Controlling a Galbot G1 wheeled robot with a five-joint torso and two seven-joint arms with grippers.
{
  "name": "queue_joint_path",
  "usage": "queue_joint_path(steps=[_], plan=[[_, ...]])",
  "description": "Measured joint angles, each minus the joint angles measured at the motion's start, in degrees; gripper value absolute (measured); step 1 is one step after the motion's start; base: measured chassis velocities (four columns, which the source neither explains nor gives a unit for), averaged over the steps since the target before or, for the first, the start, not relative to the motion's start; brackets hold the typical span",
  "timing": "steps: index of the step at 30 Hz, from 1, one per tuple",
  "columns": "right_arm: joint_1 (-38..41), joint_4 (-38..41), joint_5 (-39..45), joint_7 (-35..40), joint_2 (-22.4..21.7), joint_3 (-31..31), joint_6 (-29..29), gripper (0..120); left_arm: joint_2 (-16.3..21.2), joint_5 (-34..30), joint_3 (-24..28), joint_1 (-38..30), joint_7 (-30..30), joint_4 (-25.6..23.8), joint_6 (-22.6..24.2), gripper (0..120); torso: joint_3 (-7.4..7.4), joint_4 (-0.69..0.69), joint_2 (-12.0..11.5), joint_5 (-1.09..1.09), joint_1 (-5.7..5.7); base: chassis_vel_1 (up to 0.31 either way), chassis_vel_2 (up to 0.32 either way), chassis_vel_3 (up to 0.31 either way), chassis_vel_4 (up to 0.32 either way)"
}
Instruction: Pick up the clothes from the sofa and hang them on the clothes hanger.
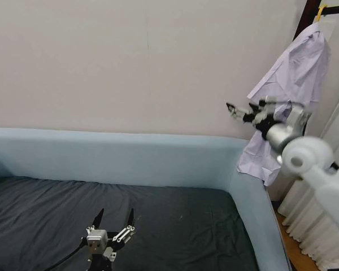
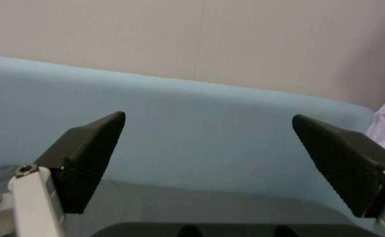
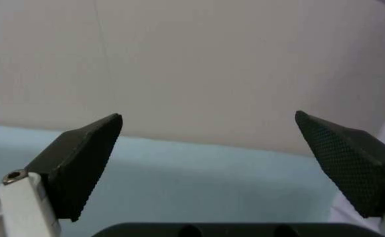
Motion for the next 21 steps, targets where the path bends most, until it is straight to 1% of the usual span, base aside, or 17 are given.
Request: queue_joint_path(steps=[1, 2, 3, 4, 6, 7, 9, 11, 12, 14, 16, 17, 18, 21], plan=[[-7.5, 1.9, -4.6, -1.3, 1.3, 4.4, 1.3, 100, 0.0, 0.0, 0.0, 0.0, 0.0, 0.0, 0.0, 100, -0.01, 0.00, 0.0, -0.03, 0.00, 0.000, 0.000, 0.000, 0.000], [-7.5, 1.9, -4.6, -1.3, 1.3, 4.4, 1.3, 100, 0.0, 0.0, 0.0, 0.0, 0.0, 0.0, 0.0, 100, -0.01, 0.00, 0.0, -0.03, 0.00, 0.000, 0.000, 0.000, 0.000], [-12.3, 3.3, -7.3, -1.9, 2.6, 7.4, 2.0, 100, 0.0, 0.0, 0.0, 0.0, 0.0, 0.0, 0.0, 100, -0.01, -0.03, 0.0, 0.00, -0.01, 0.000, 0.000, 0.000, 0.000], [-15.3, 4.1, -8.9, -2.2, 3.5, 9.5, 2.4, 100, 0.0, 0.0, 0.0, 0.0, 0.0, 0.0, 0.0, 100, 0.00, -0.03, 0.0, 0.00, -0.01, 0.000, 0.000, 0.000, 0.000], [-32.2, 9.5, -17.4, -5.0, 11.0, 21.4, 5.2, 100, 0.0, 0.0, 0.0, 0.0, 0.0, 0.0, 0.0, 100, -0.02, -0.03, 0.0, -0.01, -0.01, 0.000, 0.000, 0.000, 0.000], [-32.2, 9.5, -17.4, -5.0, 11.0, 21.4, 5.2, 100, 0.0, 0.0, 0.0, 0.0, 0.0, 0.0, 0.0, 100, -0.02, -0.03, 0.0, -0.01, -0.01, 0.000, 0.000, 0.000, 0.000], [-41.9, 12.6, -22.9, -7.4, 15.9, 26.6, 8.1, 100, 0.0, 0.0, 0.0, 0.0, 0.0, 0.0, 0.0, 100, -0.02, -0.05, 0.0, 0.01, -0.01, 0.000, 0.000, 0.000, 0.000], [-51.0, 15.6, -30.3, -10.0, 20.7, 29.8, 13.6, 100, 0.0, 0.0, 0.0, 0.0, 0.0, 0.0, 0.0, 100, -0.02, -0.02, 0.0, -0.05, -0.02, 0.000, 0.000, 0.000, 0.000], [-51.0, 15.6, -30.3, -10.0, 20.7, 29.8, 13.6, 100, 0.0, 0.0, 0.0, 0.0, 0.0, 0.0, 0.0, 100, -0.02, -0.02, 0.0, -0.05, -0.02, 0.000, 0.000, 0.000, 0.000], [-56.7, 17.6, -35.4, -11.3, 24.3, 30.7, 17.4, 100, 0.0, 0.0, 0.0, 0.0, 0.0, 0.0, 0.0, 100, -0.02, -0.01, 0.0, -0.03, -0.02, 0.000, 0.000, 0.000, 0.000], [-60.6, 19.6, -39.0, -12.1, 27.3, 30.8, 19.8, 100, 0.0, 0.0, 0.0, 0.0, 0.0, 0.0, 0.0, 100, -0.02, -0.01, 0.0, -0.04, -0.02, 0.000, 0.000, 0.000, 0.000], [-61.8, 20.5, -40.3, -12.4, 28.7, 30.7, 20.6, 100, 0.0, 0.0, 0.0, 0.0, 0.0, 0.0, 0.0, 100, -0.02, -0.01, 0.0, -0.03, -0.02, 0.000, 0.000, 0.000, 0.000], [-61.8, 20.5, -40.3, -12.4, 28.7, 30.7, 20.6, 100, 0.0, 0.0, 0.0, 0.0, 0.0, 0.0, 0.0, 100, -0.02, -0.01, 0.0, -0.03, -0.02, 0.000, 0.000, 0.000, 0.000], [-63.6, 22.3, -44.1, -12.6, 32.0, 30.4, 22.5, 100, 0.0, 0.0, 0.0, 0.0, 0.0, 0.0, 0.0, 100, -0.01, 0.01, 0.0, -0.04, -0.02, 0.000, 0.000, 0.000, 0.000]])
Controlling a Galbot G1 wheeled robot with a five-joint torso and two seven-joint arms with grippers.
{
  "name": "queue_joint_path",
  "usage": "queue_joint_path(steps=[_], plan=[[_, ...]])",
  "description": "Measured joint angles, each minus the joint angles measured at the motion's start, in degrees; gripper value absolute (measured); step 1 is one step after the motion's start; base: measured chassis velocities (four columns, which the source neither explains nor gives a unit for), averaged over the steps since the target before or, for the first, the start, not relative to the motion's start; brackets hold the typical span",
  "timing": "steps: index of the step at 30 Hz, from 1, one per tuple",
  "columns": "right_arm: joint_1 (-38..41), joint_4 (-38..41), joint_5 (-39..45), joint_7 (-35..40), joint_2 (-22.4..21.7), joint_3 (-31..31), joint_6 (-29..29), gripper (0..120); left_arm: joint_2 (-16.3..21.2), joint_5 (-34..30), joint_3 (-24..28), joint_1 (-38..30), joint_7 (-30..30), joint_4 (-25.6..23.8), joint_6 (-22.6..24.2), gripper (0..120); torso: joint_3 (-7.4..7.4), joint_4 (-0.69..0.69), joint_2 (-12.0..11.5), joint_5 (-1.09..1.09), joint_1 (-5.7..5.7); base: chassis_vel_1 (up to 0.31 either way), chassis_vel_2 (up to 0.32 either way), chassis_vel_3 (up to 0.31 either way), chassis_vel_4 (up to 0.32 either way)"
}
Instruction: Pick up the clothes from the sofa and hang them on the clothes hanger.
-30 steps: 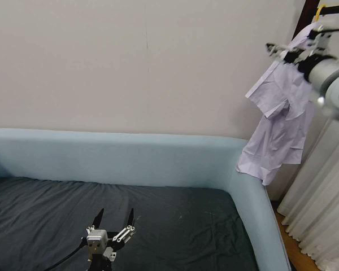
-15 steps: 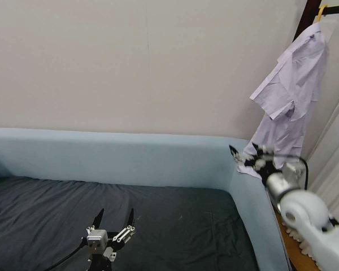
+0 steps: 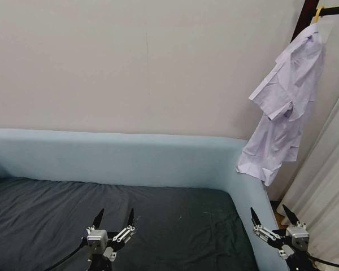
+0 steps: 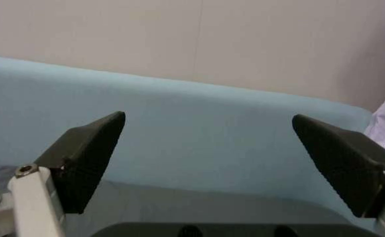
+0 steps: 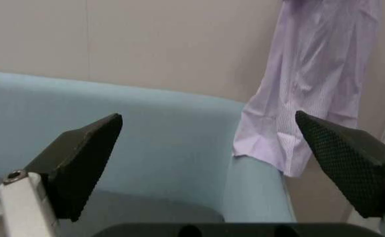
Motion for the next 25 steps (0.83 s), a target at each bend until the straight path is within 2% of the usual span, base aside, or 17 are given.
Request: queue_joint_path(steps=[9, 25], plan=[[-1.2, 1.0, -1.3, 0.9, 3.1, -0.4, 1.2, 100, 0.0, 0.0, 0.0, 0.0, 0.0, 0.0, 0.0, 100, 0.01, -0.01, 0.0, 0.01, 0.00, 0.000, 0.000, 0.000, 0.000], [-0.5, 0.5, -0.9, 1.2, 3.3, -0.6, 0.9, 100, 0.0, 0.0, 0.0, 0.0, 0.0, 0.0, 0.0, 100, 0.01, -0.02, 0.0, 0.02, 0.01, 0.000, 0.000, 0.000, 0.000]])
